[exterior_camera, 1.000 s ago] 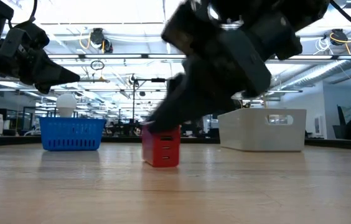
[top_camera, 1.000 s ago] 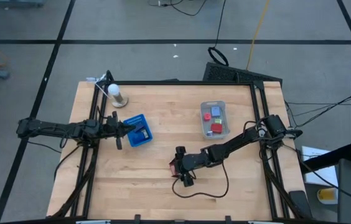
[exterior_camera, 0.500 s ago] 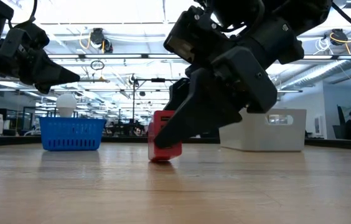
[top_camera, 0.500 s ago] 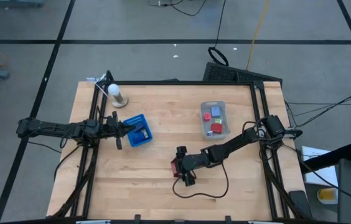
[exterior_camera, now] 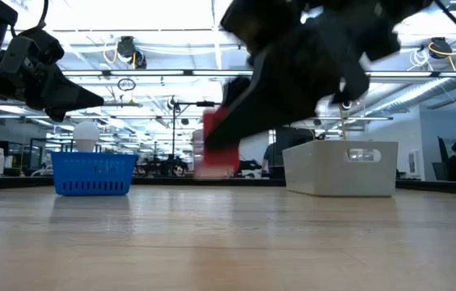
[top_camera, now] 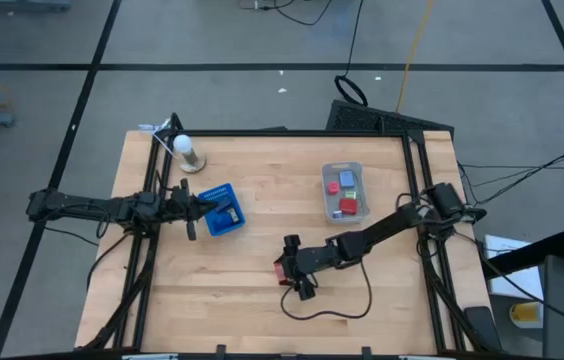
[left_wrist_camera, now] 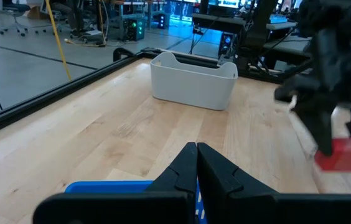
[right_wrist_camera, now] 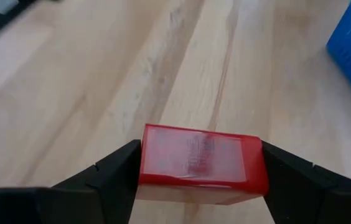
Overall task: Pick & Place Office items
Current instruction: Put the red charger adapter into the grey bin
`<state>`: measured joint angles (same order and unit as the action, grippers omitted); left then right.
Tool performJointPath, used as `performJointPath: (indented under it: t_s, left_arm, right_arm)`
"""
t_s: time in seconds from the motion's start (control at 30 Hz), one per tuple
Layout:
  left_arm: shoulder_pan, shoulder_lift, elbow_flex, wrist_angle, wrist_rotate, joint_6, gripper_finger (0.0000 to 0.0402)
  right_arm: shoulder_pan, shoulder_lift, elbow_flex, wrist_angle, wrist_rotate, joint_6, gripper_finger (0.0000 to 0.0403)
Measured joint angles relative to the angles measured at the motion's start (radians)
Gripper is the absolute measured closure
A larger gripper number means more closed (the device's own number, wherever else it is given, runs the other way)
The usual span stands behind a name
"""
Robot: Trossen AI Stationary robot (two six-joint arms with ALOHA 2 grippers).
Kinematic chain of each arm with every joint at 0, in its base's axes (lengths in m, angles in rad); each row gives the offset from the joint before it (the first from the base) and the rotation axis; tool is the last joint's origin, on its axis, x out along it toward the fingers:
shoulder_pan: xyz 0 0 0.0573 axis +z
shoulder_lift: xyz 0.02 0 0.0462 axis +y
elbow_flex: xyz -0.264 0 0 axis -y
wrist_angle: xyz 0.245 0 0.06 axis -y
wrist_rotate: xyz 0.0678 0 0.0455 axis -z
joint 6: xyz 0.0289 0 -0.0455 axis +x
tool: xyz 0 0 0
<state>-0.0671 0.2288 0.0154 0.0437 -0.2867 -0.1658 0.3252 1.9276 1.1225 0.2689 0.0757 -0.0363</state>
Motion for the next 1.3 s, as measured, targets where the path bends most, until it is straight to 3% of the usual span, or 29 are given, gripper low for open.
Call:
performJointPath:
  t_s: [0.17, 0.27, 0.5, 0.63, 0.97, 1.3]
  left_arm:
    - [0.000, 0.000, 0.000, 0.000, 0.000, 0.000, 0.0392]
    - [0.000, 0.000, 0.000, -0.001, 0.000, 0.002, 0.0392]
    - [0.000, 0.000, 0.000, -0.001, 0.000, 0.002, 0.0392]
    - [0.000, 0.000, 0.000, -0.001, 0.000, 0.002, 0.0392]
    - [0.000, 0.000, 0.000, -0.001, 0.000, 0.002, 0.0392]
    - [0.000, 0.000, 0.000, 0.000, 0.000, 0.003, 0.0392]
  right_arm:
    - [0.005, -0.129, -0.001, -0.110, 0.018, -0.027, 0.0130]
    - [0.005, -0.231, -0.031, -0.158, 0.100, -0.036, 0.0133]
    - [-0.011, -0.544, -0.221, -0.161, 0.180, -0.023, 0.0130]
    - [-0.010, -0.749, -0.373, -0.096, 0.264, -0.009, 0.0134]
    - [-0.012, -1.222, -0.788, 0.195, 0.321, 0.000, 0.0135]
    - [-0.012, -1.454, -1.061, 0.443, 0.353, -0.002, 0.0134]
